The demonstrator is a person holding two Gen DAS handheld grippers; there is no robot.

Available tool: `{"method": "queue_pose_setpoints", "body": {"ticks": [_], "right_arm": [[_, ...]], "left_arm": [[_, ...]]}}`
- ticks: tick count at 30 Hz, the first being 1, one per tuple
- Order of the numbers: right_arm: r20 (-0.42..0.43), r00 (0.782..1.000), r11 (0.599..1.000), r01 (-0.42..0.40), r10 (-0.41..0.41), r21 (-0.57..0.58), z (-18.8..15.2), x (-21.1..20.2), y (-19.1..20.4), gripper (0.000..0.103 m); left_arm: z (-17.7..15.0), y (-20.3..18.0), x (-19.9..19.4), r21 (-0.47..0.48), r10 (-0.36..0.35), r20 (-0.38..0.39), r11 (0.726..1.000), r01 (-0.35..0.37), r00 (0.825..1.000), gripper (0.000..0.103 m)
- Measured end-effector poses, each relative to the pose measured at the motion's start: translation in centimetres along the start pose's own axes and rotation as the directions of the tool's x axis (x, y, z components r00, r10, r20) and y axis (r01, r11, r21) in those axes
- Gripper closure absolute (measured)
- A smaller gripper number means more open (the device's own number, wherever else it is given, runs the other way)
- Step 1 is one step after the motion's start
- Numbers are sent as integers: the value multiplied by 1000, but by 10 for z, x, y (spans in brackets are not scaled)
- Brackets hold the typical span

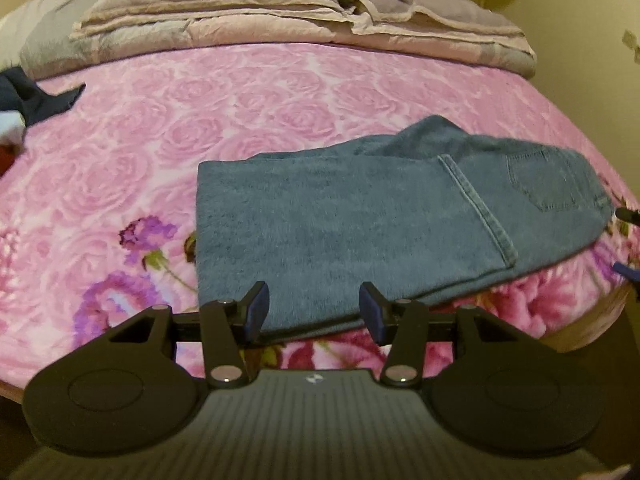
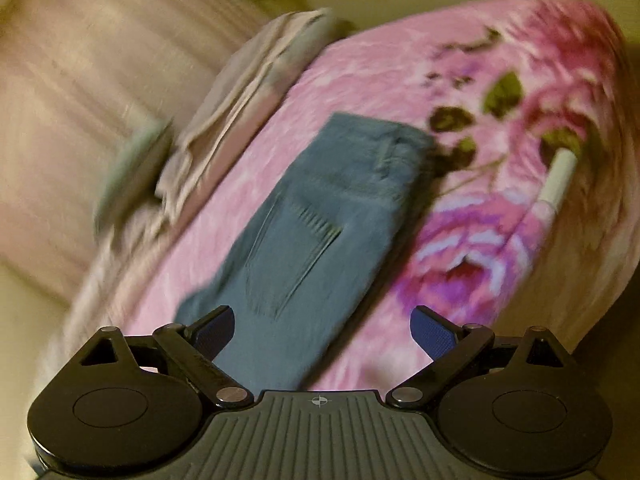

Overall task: Fold clothes
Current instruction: 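Grasp the folded end of the jeans with the right tool and lift it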

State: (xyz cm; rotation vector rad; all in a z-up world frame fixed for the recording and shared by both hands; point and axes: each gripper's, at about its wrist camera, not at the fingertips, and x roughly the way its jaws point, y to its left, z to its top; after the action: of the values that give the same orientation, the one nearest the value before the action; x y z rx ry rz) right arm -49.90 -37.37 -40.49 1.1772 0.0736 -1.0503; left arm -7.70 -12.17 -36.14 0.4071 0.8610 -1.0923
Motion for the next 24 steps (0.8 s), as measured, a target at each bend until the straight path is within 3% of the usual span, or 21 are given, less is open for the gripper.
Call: {"method": "queue_pose_setpoints", "body": {"ticks": [2, 4, 8, 11, 13, 20, 22, 24], "right_arm": [[19, 1000, 997, -17, 15, 70, 15, 6, -15, 6], [35, 999, 990, -36, 31, 136, 33, 10, -30, 33], [34, 999, 970, -35, 27, 241, 57, 27, -53, 33], [33, 999, 978, -26, 19, 206, 70, 38, -53, 35], [11, 1000, 979, 4, -7, 202, 77, 49, -55, 54], [40, 997, 977, -72, 65, 202, 76, 67, -64, 57], [44, 997, 982, -64, 57, 177, 74, 70, -64, 75], [51, 996, 980, -80, 72, 185, 72, 70, -69, 81]], "left_arm": [[3, 4, 6, -21, -2, -4, 1000, 2, 1000, 58], [5, 7, 12, -38, -5, -9, 999, 5, 1000, 58], [11, 13, 23, -70, -13, -17, 997, 12, 1000, 58], [14, 16, 28, -85, -19, -14, 996, 18, 1000, 58], [16, 20, 30, -99, -31, -9, 995, 30, 999, 58], [18, 36, 37, -193, -60, -14, 980, 56, 998, 58], [18, 40, 38, -216, -61, -15, 975, 56, 998, 58], [18, 42, 37, -229, -65, -15, 972, 60, 998, 58]]}}
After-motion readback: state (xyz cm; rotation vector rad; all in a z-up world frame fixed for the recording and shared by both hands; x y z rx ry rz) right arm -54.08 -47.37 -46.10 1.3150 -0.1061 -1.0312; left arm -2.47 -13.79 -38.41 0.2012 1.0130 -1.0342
